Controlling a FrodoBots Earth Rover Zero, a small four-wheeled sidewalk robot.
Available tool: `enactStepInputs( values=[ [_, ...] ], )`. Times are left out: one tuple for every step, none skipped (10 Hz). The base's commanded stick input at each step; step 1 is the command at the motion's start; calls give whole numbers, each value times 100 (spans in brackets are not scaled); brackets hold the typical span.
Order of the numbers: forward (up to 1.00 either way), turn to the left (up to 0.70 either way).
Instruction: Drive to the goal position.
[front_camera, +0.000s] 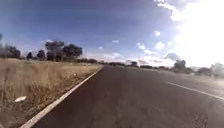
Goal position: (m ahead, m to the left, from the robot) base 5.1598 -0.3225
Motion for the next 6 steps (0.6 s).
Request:
enactStepInputs(
  values=[
    [50, 0],
    [50, 0],
    [50, 0],
    [50, 0],
    [50, 0],
    [50, 0]
  ],
)
